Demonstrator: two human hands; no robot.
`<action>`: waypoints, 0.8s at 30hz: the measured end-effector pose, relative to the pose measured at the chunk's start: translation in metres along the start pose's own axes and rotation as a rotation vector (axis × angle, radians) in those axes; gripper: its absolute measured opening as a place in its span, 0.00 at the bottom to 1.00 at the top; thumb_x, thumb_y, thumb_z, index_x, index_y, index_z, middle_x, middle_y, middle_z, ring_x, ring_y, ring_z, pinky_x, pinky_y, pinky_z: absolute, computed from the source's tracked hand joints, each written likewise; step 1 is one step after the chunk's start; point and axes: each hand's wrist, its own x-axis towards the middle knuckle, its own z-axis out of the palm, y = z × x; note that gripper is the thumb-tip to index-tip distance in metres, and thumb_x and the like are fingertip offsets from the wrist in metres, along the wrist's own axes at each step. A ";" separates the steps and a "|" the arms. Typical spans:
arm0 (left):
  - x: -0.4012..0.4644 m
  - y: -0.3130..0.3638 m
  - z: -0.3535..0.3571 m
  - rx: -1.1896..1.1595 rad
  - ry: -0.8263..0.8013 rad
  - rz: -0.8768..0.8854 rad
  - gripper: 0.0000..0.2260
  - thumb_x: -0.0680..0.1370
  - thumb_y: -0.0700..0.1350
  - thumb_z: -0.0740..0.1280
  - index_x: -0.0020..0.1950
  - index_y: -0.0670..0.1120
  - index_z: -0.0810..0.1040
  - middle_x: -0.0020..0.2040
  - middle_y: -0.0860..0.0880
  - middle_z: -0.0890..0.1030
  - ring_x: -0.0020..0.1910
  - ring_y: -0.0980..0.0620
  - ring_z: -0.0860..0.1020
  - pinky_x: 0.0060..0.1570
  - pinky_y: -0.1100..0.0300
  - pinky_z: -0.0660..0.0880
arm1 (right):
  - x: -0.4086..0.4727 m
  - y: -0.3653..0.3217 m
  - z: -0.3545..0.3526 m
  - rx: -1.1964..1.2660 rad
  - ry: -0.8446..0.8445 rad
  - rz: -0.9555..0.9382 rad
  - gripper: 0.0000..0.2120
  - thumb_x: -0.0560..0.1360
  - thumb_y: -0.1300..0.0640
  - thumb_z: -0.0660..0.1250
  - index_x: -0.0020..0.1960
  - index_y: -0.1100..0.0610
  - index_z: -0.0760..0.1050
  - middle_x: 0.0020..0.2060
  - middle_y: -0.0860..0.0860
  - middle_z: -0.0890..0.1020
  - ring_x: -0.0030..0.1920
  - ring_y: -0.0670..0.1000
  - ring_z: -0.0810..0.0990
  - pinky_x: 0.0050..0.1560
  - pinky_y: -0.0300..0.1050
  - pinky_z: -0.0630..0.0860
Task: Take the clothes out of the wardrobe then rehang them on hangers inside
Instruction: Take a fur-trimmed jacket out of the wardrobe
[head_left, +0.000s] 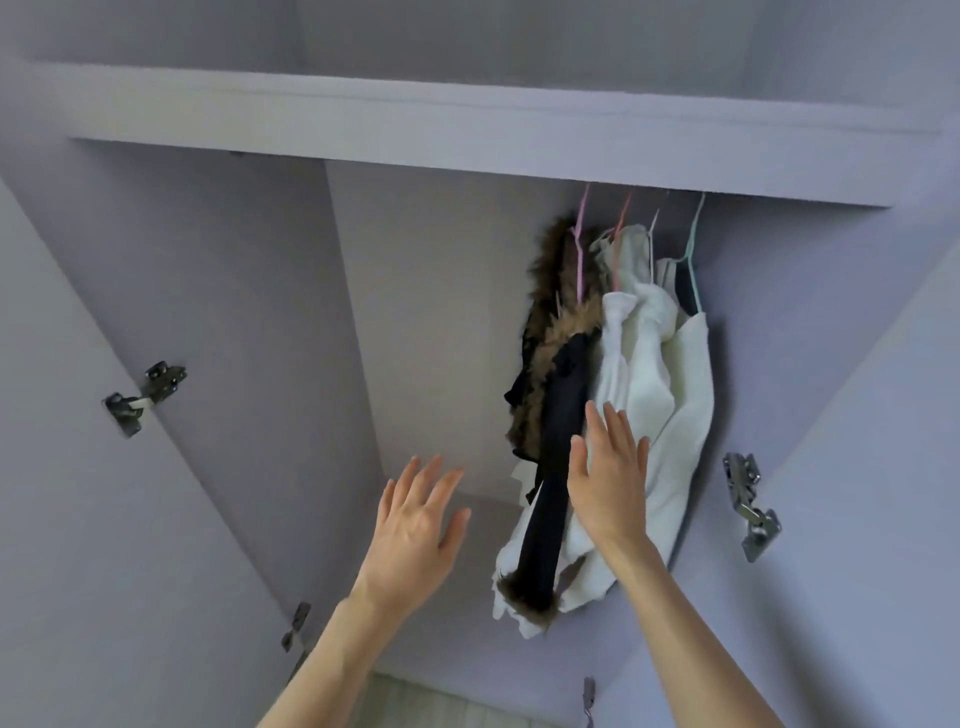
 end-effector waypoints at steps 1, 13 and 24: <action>0.021 0.003 0.000 -0.005 -0.006 0.021 0.24 0.79 0.57 0.50 0.72 0.49 0.64 0.73 0.47 0.64 0.74 0.45 0.55 0.71 0.48 0.51 | 0.018 0.001 -0.002 0.005 0.039 -0.006 0.22 0.81 0.56 0.54 0.74 0.57 0.59 0.73 0.55 0.61 0.75 0.53 0.53 0.74 0.53 0.44; 0.205 0.083 0.008 -0.197 0.046 0.201 0.29 0.78 0.60 0.49 0.73 0.44 0.60 0.68 0.45 0.70 0.66 0.47 0.68 0.67 0.53 0.64 | 0.115 0.037 -0.004 -0.097 0.163 -0.084 0.25 0.78 0.55 0.45 0.72 0.63 0.61 0.71 0.59 0.65 0.72 0.56 0.61 0.67 0.61 0.66; 0.251 0.087 0.023 -0.456 -0.037 0.049 0.23 0.77 0.41 0.63 0.71 0.40 0.63 0.64 0.45 0.68 0.65 0.48 0.66 0.65 0.61 0.63 | 0.113 0.046 0.003 -0.031 0.133 -0.064 0.28 0.77 0.45 0.37 0.75 0.52 0.44 0.75 0.44 0.47 0.74 0.39 0.42 0.60 0.47 0.75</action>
